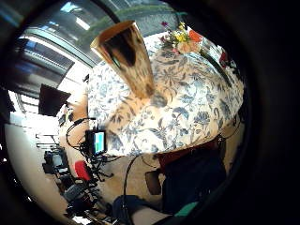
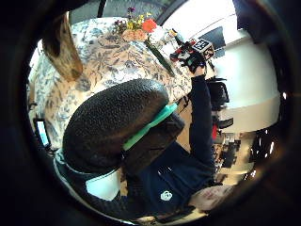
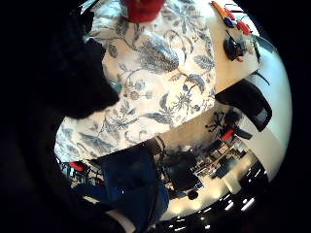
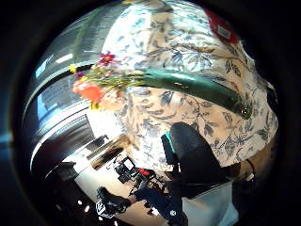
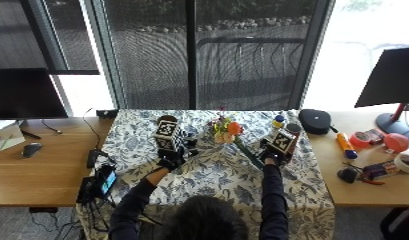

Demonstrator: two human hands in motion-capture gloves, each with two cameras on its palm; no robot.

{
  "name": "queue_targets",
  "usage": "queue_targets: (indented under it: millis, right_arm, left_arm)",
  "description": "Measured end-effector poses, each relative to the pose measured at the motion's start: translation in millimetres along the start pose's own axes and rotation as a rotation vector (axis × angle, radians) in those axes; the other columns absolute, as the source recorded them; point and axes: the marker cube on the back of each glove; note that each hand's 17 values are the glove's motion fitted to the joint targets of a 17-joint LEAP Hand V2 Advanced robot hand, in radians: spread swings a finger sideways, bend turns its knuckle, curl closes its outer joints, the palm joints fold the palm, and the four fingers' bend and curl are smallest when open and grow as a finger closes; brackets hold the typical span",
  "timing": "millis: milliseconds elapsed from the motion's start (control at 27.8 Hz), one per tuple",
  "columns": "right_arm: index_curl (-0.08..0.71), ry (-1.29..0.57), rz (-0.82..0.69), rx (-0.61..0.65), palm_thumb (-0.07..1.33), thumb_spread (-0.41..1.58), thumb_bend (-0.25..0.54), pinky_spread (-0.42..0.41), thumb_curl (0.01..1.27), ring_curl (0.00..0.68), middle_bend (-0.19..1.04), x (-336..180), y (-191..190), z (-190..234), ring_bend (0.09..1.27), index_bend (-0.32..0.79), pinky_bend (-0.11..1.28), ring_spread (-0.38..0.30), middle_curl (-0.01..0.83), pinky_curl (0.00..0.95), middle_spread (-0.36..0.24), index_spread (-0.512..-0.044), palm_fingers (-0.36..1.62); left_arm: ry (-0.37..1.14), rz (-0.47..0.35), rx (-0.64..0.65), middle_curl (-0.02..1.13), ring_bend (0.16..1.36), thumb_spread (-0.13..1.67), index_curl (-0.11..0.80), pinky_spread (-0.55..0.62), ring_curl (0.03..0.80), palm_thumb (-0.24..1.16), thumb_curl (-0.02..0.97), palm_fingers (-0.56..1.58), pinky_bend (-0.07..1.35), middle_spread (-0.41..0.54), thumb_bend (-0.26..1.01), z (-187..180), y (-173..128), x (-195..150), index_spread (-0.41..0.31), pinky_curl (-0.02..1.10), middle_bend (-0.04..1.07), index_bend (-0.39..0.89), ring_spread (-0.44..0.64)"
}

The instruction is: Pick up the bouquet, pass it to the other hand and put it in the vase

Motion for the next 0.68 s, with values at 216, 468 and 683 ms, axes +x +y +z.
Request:
queue_targets:
  millis: [216,468,683]
  right_arm:
    - [0.120,0.015,0.076,-0.097,0.58,1.09,-0.009,0.109,0.33,0.353,0.26,6,-12,50,0.61,0.08,0.71,-0.039,0.386,0.379,-0.006,-0.153,0.53]
    - [0.127,0.103,0.095,-0.015,0.62,1.08,-0.008,0.119,0.35,0.355,0.26,2,-21,69,0.60,0.08,0.70,-0.050,0.396,0.376,-0.014,-0.149,0.52]
    - [0.160,0.214,0.139,-0.124,0.77,1.08,0.043,0.068,0.37,0.382,0.30,-2,-8,79,0.66,0.13,0.60,-0.131,0.416,0.343,-0.069,-0.189,0.71]
  left_arm:
    - [-0.006,-0.003,-0.024,0.32,0.51,1.01,0.329,0.34,0.286,-0.01,0.231,0.34,0.22,0.143,-0.03,6,-5,0,-0.064,0.31,0.18,0.17,0.22]
    - [-0.015,-0.009,-0.030,0.33,0.49,1.01,0.343,0.34,0.283,-0.01,0.240,0.36,0.20,0.132,-0.03,7,-4,0,-0.075,0.31,0.18,0.17,0.22]
    - [-0.012,-0.026,-0.053,0.33,0.48,1.02,0.352,0.34,0.284,0.00,0.248,0.37,0.19,0.125,-0.02,14,-6,-4,-0.078,0.31,0.18,0.18,0.22]
